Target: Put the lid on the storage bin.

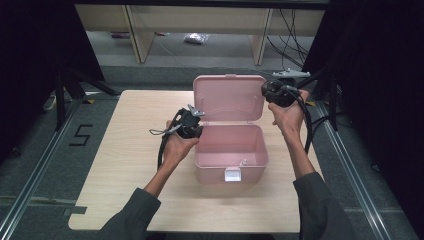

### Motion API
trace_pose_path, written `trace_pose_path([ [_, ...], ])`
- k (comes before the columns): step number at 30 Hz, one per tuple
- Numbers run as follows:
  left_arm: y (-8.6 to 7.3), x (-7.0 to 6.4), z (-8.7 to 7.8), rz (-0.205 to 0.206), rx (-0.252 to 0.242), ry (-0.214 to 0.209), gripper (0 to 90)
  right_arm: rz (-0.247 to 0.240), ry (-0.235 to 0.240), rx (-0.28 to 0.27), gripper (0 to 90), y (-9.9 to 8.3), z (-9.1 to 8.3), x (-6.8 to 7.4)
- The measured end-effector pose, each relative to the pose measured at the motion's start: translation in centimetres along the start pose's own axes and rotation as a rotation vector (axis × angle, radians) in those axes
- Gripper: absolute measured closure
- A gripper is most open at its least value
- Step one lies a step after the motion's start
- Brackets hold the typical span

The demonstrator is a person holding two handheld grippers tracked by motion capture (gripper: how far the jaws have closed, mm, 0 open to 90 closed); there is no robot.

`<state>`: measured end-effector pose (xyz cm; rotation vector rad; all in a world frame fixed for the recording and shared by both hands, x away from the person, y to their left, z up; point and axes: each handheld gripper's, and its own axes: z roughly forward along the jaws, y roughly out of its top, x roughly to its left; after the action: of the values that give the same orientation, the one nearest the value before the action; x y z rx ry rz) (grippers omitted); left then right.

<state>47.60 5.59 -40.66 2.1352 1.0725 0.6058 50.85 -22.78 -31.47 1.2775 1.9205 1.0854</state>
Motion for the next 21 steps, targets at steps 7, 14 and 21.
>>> trace_pose_path([
  [7,0.0,-0.1,0.0,-0.007,0.001,0.005,80.1,-0.035,-0.006,-0.033,85.9,-0.7,-1.2,0.5],
  [14,-0.1,-0.1,0.1,-0.024,-0.007,0.001,80.0,-0.04,-0.002,-0.047,85.9,-1.6,-2.6,1.0],
  [21,-0.3,0.0,0.1,-0.034,-0.019,-0.01,79.5,-0.055,0.013,-0.052,85.9,-2.1,-3.3,1.0],
])
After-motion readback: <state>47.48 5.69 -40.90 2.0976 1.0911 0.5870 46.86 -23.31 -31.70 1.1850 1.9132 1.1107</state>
